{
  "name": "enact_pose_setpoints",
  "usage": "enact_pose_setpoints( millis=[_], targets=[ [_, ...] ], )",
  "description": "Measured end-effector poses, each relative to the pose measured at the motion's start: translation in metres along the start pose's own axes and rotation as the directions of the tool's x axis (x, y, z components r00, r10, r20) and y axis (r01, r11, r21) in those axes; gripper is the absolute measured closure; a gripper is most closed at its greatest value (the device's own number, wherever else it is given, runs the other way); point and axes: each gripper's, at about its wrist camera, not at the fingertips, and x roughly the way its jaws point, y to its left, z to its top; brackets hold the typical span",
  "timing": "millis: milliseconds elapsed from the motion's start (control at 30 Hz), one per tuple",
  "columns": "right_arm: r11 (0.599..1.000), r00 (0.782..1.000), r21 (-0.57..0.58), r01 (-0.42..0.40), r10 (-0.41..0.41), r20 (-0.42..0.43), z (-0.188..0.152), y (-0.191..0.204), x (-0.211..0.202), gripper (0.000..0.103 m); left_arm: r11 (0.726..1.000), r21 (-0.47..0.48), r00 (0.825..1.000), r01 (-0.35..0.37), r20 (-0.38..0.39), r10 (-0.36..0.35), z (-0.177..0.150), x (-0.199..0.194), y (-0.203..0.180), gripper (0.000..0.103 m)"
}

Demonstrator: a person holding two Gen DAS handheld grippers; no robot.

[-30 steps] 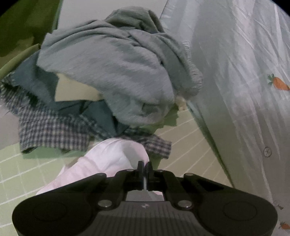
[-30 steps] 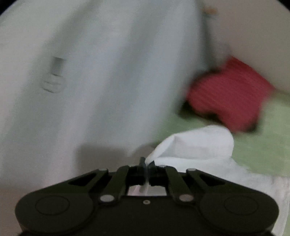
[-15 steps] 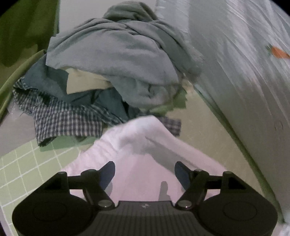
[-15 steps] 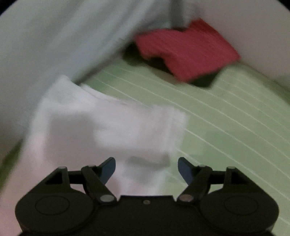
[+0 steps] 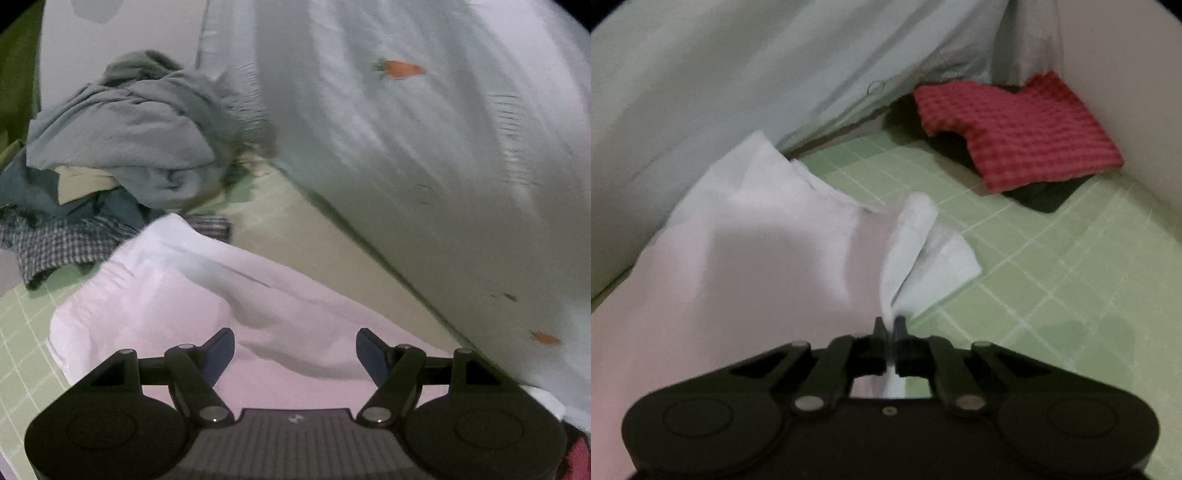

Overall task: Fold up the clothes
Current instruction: 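Pinch a shirt edge with the right gripper and fold it over the shirt, then release the shirt with both grippers and hover over the folded shirt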

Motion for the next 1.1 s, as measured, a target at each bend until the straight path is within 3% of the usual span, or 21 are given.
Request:
enact_pose_setpoints(
  millis=[167, 300, 367, 467, 533, 567, 633, 733, 833, 933, 1100],
  targets=[
    [0.998, 1.0, 0.058, -0.006, 0.004, 0.023, -0.018, -0.062, -0.055, 0.1, 0.999, 0.048, 1.0, 0.003, -0.028, -0.001, -0.039, -0.026, -0.001, 0.029],
    [0.994, 0.994, 0.027, 0.105, -0.106, 0.031, -0.049, -0.118, -0.1, 0.1, 0.999, 0.035, 0.998, -0.038, -0.058, 0.04, -0.064, -0.039, 0.015, 0.029],
    [0.984, 0.984, 0.011, 0.175, -0.175, -0.007, -0.062, -0.145, -0.104, 0.1, 0.998, 0.016, 0.995, -0.056, -0.084, 0.057, -0.073, -0.041, 0.027, 0.029],
    [0.981, 0.98, -0.009, 0.194, -0.194, -0.039, -0.07, -0.169, -0.105, 0.095, 0.997, -0.01, 0.989, -0.082, -0.125, 0.08, -0.083, -0.042, 0.043, 0.029],
    [0.981, 0.981, -0.03, 0.19, -0.191, -0.038, -0.071, -0.173, -0.109, 0.087, 0.996, -0.022, 0.987, -0.092, -0.138, 0.088, -0.087, -0.043, 0.053, 0.029],
    [0.978, 0.979, -0.05, 0.203, -0.204, -0.024, -0.07, -0.168, -0.112, 0.081, 0.995, -0.026, 0.986, -0.094, -0.142, 0.09, -0.088, -0.044, 0.057, 0.029],
    [0.969, 0.973, -0.089, 0.229, -0.229, 0.006, -0.068, -0.157, -0.119, 0.044, 0.995, -0.029, 0.985, -0.097, -0.146, 0.092, -0.088, -0.046, 0.064, 0.029],
    [0.964, 0.967, -0.086, 0.252, -0.248, 0.055, -0.068, -0.134, -0.128, 0.021, 0.993, -0.039, 0.984, -0.109, -0.146, 0.102, -0.083, -0.047, 0.076, 0.029],
    [0.977, 0.981, -0.092, 0.191, -0.187, 0.051, -0.073, -0.104, -0.133, 0.011, 0.991, -0.064, 0.982, -0.119, -0.152, 0.108, -0.077, -0.043, 0.092, 0.028],
    [0.986, 0.996, -0.137, 0.093, -0.091, 0.021, -0.082, -0.066, -0.135, 0.007, 0.988, -0.084, 0.978, -0.132, -0.176, 0.116, -0.071, -0.035, 0.111, 0.028],
    [0.979, 0.996, -0.194, -0.061, 0.046, -0.079, -0.116, -0.002, -0.137, 0.003, 0.987, -0.1, 0.972, -0.129, -0.212, 0.106, -0.056, -0.017, 0.141, 0.028]
  ],
)
